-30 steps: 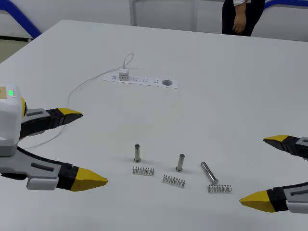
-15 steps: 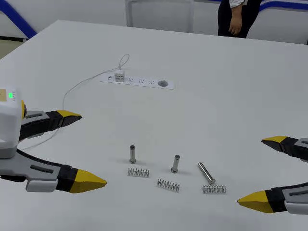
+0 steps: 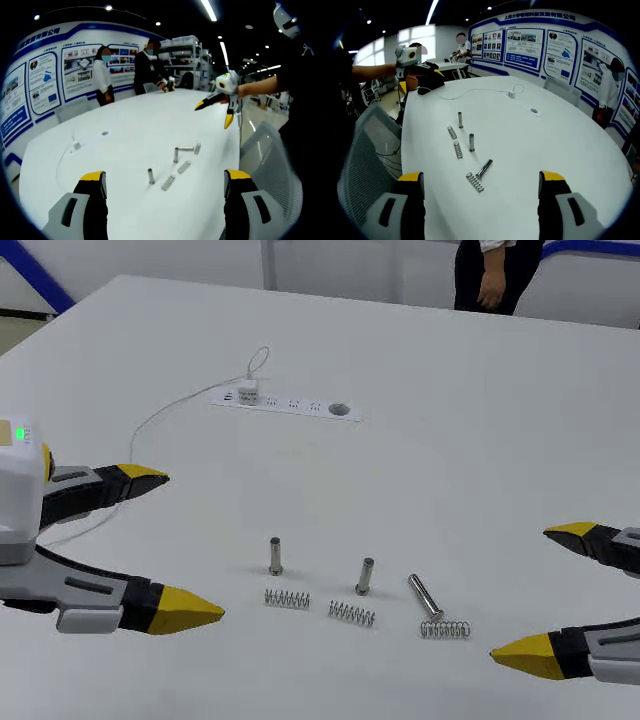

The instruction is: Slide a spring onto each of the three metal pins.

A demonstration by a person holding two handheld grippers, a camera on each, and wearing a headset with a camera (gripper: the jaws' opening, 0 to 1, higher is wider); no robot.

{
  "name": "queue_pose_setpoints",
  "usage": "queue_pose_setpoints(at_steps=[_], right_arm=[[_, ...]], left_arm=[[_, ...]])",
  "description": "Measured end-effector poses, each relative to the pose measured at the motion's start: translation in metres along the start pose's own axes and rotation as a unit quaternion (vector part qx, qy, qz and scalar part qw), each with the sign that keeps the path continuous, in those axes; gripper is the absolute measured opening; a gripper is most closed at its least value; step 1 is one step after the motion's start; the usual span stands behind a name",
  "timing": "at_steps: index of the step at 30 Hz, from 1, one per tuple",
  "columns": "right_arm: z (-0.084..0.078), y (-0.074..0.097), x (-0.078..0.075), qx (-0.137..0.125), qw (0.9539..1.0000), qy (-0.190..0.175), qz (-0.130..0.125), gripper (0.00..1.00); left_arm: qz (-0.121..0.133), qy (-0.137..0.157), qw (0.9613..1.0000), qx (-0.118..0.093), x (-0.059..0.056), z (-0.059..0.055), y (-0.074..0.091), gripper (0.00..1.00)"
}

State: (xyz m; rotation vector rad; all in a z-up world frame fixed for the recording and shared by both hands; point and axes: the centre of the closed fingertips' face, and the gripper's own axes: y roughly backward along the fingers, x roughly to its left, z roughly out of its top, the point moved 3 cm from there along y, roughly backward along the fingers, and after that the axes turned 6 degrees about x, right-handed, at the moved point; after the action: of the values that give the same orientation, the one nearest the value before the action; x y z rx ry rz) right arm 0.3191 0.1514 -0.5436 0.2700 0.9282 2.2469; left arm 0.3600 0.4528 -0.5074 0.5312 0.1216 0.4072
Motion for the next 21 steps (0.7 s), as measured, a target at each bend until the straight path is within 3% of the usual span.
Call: queue_pose_setpoints(at_steps=[10,21], right_arm=[[0.002,-0.003,-0.003,0.0,1.0,-0.006,-0.001,0.94],[0.001,-0.016,-0.003,0.018,0.9998,0.001,0.003,0.92]], left_arm=[[-0.006,0.008,0.9999,0.001,-0.001,-0.004,-0.003,0.98],[-0.011,0.021,0.9997,0.005,-0.003,-0.011,-0.006,0.97]])
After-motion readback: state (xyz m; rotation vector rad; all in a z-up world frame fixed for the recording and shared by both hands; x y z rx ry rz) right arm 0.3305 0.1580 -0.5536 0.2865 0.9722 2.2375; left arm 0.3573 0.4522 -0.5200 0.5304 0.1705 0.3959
